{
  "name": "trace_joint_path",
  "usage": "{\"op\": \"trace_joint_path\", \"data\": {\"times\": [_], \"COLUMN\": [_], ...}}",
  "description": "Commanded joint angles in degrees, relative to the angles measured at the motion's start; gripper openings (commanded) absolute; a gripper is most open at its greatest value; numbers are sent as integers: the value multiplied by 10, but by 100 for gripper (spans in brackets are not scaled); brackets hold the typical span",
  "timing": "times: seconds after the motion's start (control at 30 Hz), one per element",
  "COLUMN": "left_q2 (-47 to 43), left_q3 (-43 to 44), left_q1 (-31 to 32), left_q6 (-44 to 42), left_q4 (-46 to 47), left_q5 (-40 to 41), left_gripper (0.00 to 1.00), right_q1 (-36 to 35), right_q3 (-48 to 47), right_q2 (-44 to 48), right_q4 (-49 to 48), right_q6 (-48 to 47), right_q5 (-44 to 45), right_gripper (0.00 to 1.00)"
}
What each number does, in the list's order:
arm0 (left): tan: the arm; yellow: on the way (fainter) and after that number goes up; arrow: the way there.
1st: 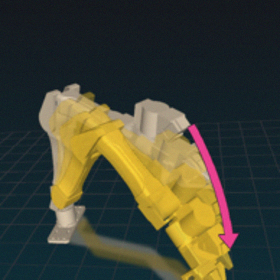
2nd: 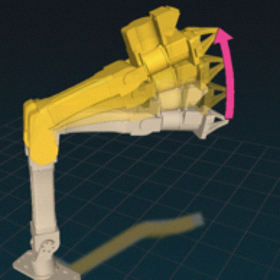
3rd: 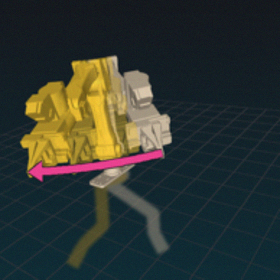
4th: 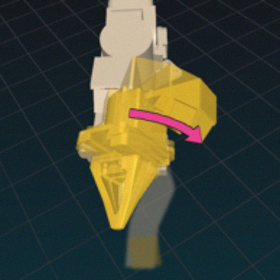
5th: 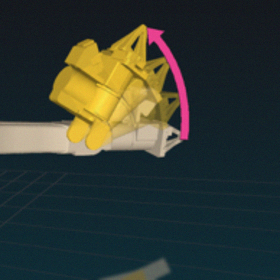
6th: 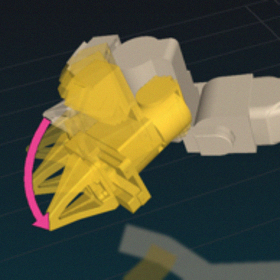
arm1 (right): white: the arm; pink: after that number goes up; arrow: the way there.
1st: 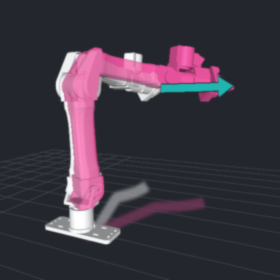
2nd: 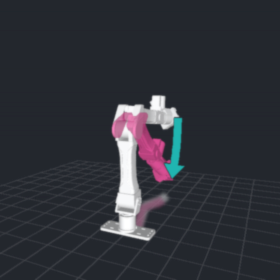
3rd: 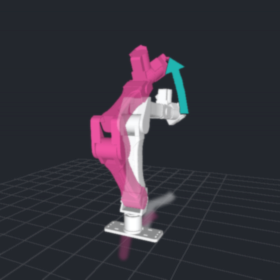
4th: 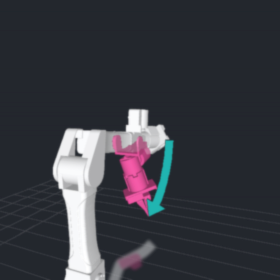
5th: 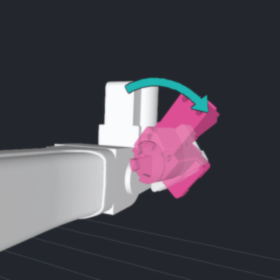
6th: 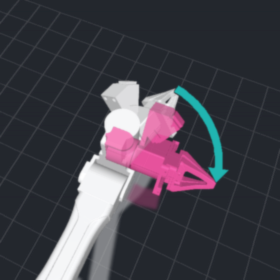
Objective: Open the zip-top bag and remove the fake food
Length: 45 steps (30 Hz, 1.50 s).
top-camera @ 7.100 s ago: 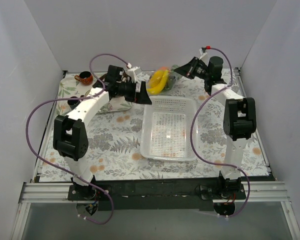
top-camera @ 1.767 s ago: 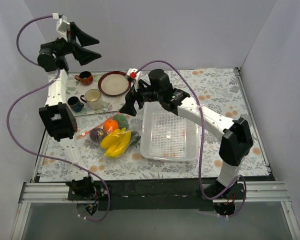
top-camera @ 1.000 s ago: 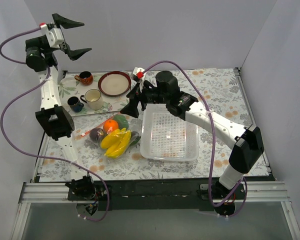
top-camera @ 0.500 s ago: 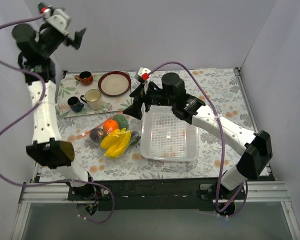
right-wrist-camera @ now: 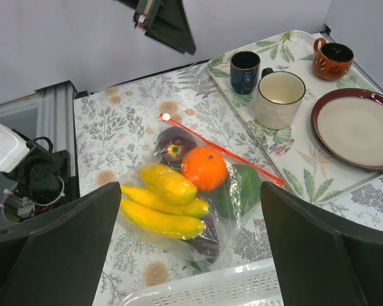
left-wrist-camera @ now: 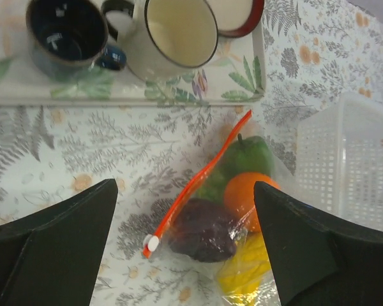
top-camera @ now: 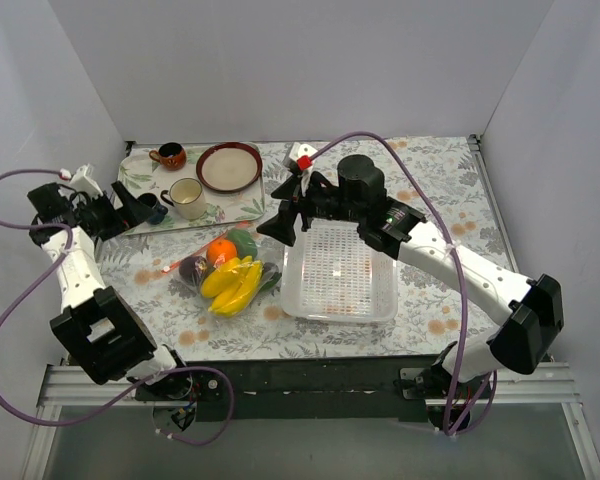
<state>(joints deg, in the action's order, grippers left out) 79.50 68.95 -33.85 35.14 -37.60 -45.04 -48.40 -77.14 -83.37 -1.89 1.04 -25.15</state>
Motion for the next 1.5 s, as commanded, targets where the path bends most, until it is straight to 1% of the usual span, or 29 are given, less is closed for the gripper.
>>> {"op": "trace_joint_path", "data": {"times": [0.0, 0.17, 0.23, 0.27, 0.33, 0.47, 0.57, 0.67, 0.73, 0.83, 0.93, 1.0, 1.07, 1.17, 1.3, 1.37, 1.43, 1.47], "left_q2": [-36, -59, -54, -49, -36, -17, 6, 17, 13, 6, 8, 10, 10, 18, 35, 55, 83, 91], "left_q3": [-59, -126, -151, -160, -180, -197, -186, -179, -174, -162, -158, -159, -158, -167, -179, -174, -165, -160], "left_q1": [-32, -40, -39, -39, -41, -49, -52, -52, -53, -65, -72, -75, -87, -88, -88, -88, -88, -87], "left_q6": [0, -51, -83, -89, -109, -127, -145, -140, -130, -125, -153, -154, -161, -167, -161, -155, -153, -154], "left_q4": [-48, -63, -74, -73, -75, -66, -83, -71, -59, -47, -77, -84, -90, -97, -99, -96, -93, -92], "left_q5": [-102, -116, -121, -118, -116, -103, -115, -119, -96, -63, -58, -51, -56, -72, -93, -102, -127, -136], "left_gripper": [91, 92, 91, 91, 92, 88, 84, 82, 81, 76, 75, 76, 76, 76, 73, 73, 70, 67], "right_q1": [-1, -1, -1, 0, 0, 1, 2, 4, 5, 6, 7, 9, 8, 9, 14, 16, 18, 19], "right_q3": [19, 47, 49, 49, 48, 50, 55, 60, 60, 60, 66, 63, 60, 60, 63, 67, 69, 70], "right_q2": [41, 59, 59, 60, 59, 58, 58, 56, 56, 53, 52, 47, 43, 40, 39, 40, 41, 40], "right_q4": [-22, -33, -32, -32, -32, -32, -41, -50, -51, -50, -58, -59, -57, -61, -63, -67, -71, -73], "right_q6": [-9, -9, -9, -24, -26, -25, -24, -21, -18, -17, -15, -15, -15, -15, -15, -15, -15, -15], "right_q5": [23, 36, 39, 39, 41, 39, 38, 34, 31, 30, 28, 26, 25, 26, 26, 25, 23, 22], "right_gripper": [99, 99, 98, 99, 98, 99, 99, 98, 98, 99, 98, 98, 99, 99, 99, 98, 99, 99]}}
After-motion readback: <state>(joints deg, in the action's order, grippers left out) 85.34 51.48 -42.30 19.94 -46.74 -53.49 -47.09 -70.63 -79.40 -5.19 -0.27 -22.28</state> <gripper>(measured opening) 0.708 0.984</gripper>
